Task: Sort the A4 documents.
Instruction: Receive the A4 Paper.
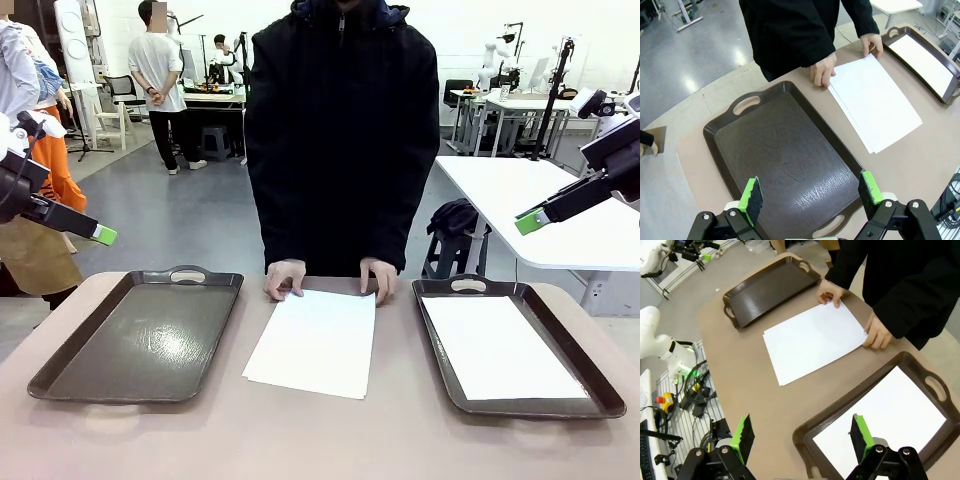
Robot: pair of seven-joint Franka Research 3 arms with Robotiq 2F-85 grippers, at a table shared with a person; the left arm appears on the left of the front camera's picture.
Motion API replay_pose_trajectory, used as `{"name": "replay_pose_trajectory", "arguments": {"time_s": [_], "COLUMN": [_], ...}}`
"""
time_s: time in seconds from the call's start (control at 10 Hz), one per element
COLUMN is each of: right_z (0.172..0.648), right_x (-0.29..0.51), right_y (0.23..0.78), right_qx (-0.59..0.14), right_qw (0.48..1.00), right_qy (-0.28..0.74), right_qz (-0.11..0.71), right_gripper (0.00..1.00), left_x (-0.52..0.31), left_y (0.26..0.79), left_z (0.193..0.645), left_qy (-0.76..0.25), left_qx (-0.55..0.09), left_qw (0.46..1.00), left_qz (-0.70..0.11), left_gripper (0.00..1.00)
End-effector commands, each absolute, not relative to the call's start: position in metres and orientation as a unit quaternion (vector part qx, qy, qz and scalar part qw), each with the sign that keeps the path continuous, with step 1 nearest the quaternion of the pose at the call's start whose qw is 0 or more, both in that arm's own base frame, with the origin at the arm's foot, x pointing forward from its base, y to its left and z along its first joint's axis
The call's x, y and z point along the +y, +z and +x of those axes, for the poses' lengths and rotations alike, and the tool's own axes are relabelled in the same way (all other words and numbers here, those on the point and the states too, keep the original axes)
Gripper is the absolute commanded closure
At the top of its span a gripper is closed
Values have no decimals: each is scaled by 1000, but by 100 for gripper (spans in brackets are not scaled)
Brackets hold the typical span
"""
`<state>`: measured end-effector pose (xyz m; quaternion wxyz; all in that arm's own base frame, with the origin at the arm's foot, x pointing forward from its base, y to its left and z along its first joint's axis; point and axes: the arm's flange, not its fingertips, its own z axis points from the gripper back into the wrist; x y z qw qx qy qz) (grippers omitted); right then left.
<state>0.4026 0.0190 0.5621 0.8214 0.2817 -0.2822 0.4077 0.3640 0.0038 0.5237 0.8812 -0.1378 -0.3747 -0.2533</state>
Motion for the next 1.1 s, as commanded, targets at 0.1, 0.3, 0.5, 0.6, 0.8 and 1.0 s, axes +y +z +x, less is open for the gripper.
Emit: {"name": "replay_pose_trajectory", "arguments": {"time_s": [0.1, 0.3, 0.5, 0.6, 0.8, 1.0], "right_z": [402, 402, 402, 402, 402, 402], "right_x": [18, 18, 18, 18, 18, 18], "right_y": [561, 561, 561, 561, 561, 561], "right_qx": [-281, -281, -281, -281, -281, -281], "right_qw": [821, 821, 821, 821, 821, 821], "right_qy": [410, 410, 410, 410, 410, 410], "right_qz": [279, 279, 279, 279, 279, 279], "right_gripper": [0, 0, 0, 0, 0, 0], "left_x": [5, 5, 5, 5, 5, 5], "left_y": [522, 522, 522, 522, 522, 522], "left_z": [366, 366, 366, 366, 366, 366], "left_qy": [-251, -251, -251, -251, -251, -251], "left_qx": [-378, -378, -378, -378, -378, -378], "left_qw": [880, 880, 880, 880, 880, 880], "left_qz": [-142, -142, -142, -142, -142, -142], "left_gripper": [0, 0, 0, 0, 0, 0]}}
